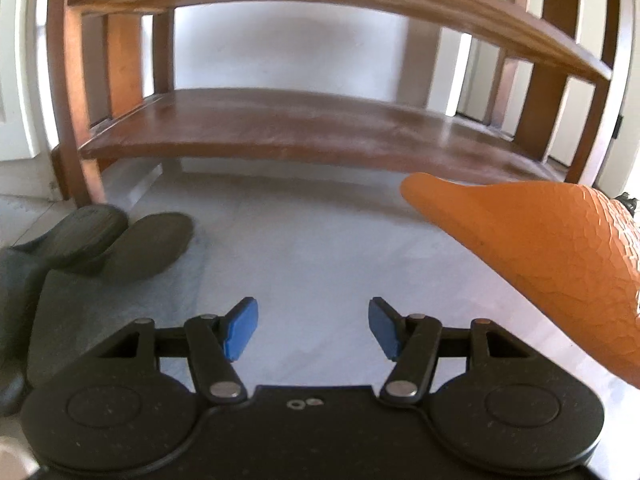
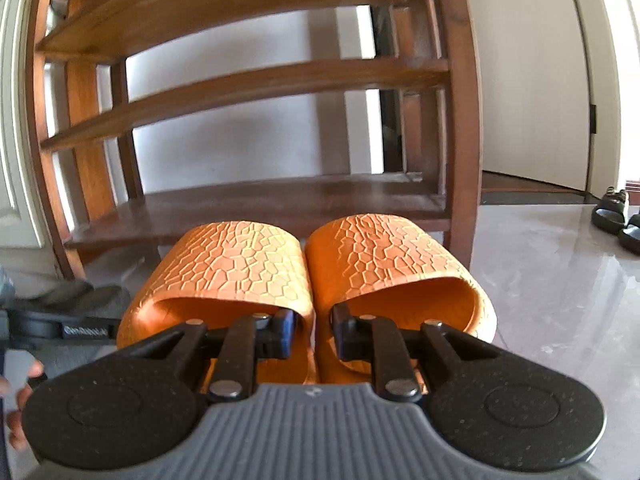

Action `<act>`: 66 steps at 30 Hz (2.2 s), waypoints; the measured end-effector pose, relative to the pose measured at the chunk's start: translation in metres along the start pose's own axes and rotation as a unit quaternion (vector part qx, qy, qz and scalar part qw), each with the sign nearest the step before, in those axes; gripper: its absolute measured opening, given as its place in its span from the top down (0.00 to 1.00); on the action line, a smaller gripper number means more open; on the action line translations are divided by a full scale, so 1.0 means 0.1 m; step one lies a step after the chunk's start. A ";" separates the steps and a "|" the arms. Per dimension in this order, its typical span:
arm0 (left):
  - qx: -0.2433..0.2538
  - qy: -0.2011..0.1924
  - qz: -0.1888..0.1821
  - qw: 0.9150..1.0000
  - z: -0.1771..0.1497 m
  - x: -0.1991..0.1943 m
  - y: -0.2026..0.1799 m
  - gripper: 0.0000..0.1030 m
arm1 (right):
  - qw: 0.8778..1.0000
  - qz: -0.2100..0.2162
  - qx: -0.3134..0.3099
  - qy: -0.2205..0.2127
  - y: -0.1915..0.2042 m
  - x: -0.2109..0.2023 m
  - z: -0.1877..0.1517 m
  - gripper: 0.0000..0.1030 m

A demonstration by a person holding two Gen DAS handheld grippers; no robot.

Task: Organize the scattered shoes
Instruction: 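Lift the paired orange slides with the right tool toward the rack, then set the orange slides onto the rack's lower shelf with the right tool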

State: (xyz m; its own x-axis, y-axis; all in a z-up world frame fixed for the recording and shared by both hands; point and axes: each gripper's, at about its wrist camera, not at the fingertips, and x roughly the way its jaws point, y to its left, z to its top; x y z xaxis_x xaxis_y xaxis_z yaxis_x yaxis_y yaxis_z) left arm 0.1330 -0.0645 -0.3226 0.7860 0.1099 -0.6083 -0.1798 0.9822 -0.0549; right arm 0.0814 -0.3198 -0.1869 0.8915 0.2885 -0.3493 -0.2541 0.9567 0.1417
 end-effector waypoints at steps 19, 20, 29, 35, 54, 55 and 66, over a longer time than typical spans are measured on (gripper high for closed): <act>-0.015 0.000 0.025 1.000 0.05 -0.07 0.09 0.41 | 0.999 -0.042 0.010 -0.022 -0.12 0.95 0.50 0.79; -0.016 0.000 0.027 1.000 0.05 -0.07 0.09 0.41 | 0.999 -0.045 0.009 -0.022 -0.11 1.00 0.52 0.79; -0.028 0.004 0.061 0.998 0.07 -0.12 0.28 0.41 | 0.996 -0.085 0.003 -0.002 0.10 1.72 0.70 0.79; -0.027 0.004 0.078 0.997 0.11 -0.14 0.37 0.41 | 0.995 -0.097 -0.003 -0.006 0.17 2.06 0.77 0.78; 0.004 -0.026 0.074 0.997 0.62 0.36 0.19 0.41 | 0.994 -0.106 -0.009 -0.020 0.14 2.39 0.79 0.72; 0.006 -0.029 0.073 0.997 0.65 0.39 0.18 0.41 | 0.994 -0.106 -0.009 -0.021 0.13 2.41 0.79 0.71; 0.027 -0.042 0.070 0.996 0.81 0.42 -0.01 0.41 | 0.993 -0.114 -0.008 -0.028 0.09 2.63 0.84 0.71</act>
State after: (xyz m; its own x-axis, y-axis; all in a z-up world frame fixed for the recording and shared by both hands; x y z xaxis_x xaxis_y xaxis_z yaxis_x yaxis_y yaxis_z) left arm 0.2138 -0.0482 -0.2838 0.8023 0.2567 -0.5390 -0.2609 0.9628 0.0703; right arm 0.3449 -0.2389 -0.1995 0.9462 0.0613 -0.3177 -0.0478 0.9976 0.0503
